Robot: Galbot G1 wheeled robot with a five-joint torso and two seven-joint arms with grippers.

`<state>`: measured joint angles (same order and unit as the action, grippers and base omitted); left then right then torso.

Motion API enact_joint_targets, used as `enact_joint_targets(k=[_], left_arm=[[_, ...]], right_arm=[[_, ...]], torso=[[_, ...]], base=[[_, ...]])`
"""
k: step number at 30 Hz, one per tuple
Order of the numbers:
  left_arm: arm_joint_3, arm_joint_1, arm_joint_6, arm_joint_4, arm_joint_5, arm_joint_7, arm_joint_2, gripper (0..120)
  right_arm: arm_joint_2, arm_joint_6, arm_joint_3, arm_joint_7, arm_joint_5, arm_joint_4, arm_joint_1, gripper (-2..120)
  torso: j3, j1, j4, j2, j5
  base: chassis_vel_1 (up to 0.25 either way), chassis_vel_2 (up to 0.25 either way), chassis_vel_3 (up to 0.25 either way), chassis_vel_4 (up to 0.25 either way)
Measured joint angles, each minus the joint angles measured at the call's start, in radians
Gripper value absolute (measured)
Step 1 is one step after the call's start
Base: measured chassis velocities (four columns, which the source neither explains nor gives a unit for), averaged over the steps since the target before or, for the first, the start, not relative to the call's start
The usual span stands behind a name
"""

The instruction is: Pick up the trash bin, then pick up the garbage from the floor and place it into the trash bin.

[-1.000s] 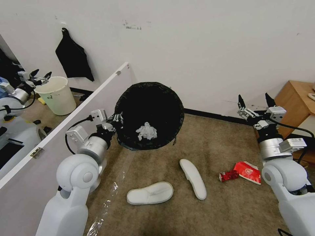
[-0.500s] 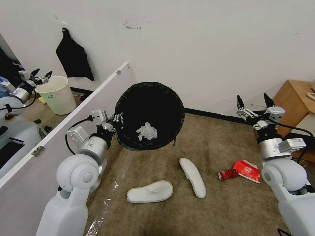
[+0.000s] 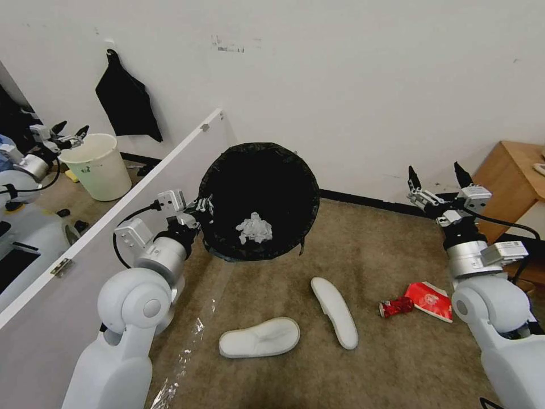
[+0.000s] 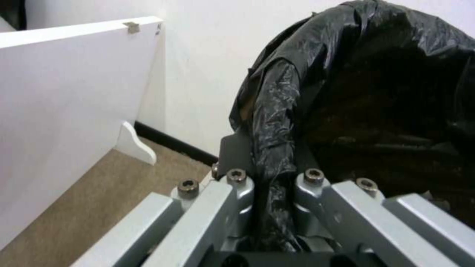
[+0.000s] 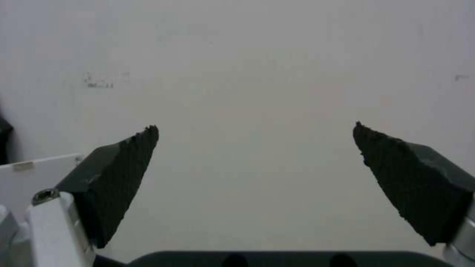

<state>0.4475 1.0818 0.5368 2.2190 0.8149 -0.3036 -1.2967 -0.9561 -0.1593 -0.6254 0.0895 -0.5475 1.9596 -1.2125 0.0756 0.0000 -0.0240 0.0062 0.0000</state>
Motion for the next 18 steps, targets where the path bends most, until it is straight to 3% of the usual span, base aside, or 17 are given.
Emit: enact_joint_targets(k=[6,18], left_arm=[[0.002,0.000,0.000,0.001,0.000,0.000,-0.001,4],[0.003,0.003,0.000,0.005,0.000,0.001,-0.002,4]], right_arm=[[0.000,-0.009,0.001,-0.001,0.004,0.000,0.001,100],[0.000,-0.011,0.001,-0.002,0.008,0.001,0.000,100]], torso=[[0.001,0.000,0.0003,0.000,0.0000],[0.000,0.000,0.0000,0.000,0.0000]], base=[[-0.128,0.099,0.102,-0.109],[0.004,-0.003,-0.002,0.002]])
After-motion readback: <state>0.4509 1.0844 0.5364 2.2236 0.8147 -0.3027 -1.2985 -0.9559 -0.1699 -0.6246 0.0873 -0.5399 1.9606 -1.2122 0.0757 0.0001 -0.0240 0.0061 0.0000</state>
